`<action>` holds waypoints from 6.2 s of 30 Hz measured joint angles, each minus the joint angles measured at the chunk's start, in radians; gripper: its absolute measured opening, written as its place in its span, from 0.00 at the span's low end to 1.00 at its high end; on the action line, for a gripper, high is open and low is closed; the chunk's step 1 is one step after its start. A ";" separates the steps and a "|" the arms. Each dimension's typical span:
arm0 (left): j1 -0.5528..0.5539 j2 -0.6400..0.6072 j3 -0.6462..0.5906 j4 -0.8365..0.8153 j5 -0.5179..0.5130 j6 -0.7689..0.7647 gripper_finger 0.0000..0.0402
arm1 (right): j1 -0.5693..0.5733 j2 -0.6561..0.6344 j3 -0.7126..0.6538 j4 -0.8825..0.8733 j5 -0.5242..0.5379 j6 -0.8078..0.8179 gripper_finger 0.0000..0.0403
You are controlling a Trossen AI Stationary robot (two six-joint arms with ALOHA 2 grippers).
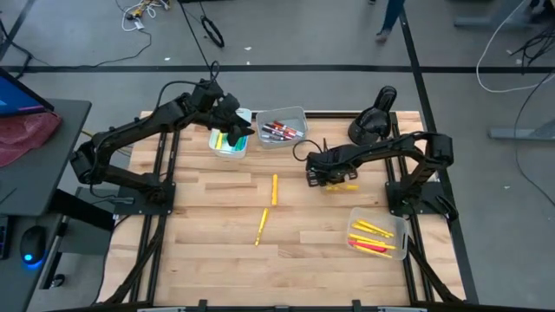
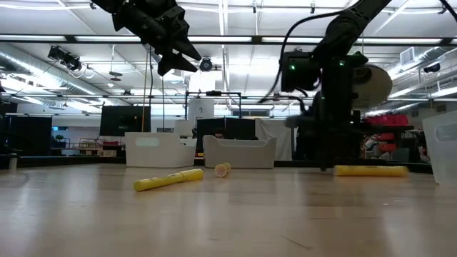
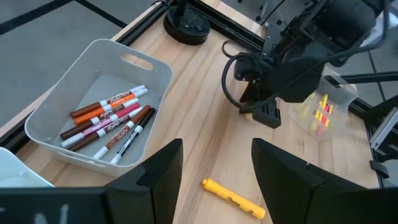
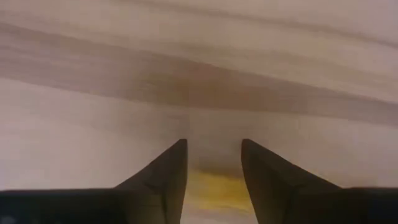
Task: Pick & Place Markers
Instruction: Put the dark yellow highlighter pen into the white bin
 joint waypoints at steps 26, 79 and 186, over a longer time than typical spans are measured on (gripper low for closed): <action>0.000 0.000 0.001 -0.001 0.000 -0.009 0.49 | 0.131 -0.107 -0.012 -0.141 -0.200 -0.742 0.75; -0.117 -0.019 0.001 0.560 0.185 0.025 0.53 | 0.129 -0.363 0.070 1.320 0.309 -0.919 0.11; 0.265 0.453 0.000 -0.214 -0.196 -0.049 0.44 | 0.147 -0.449 0.071 1.230 0.367 -0.865 0.29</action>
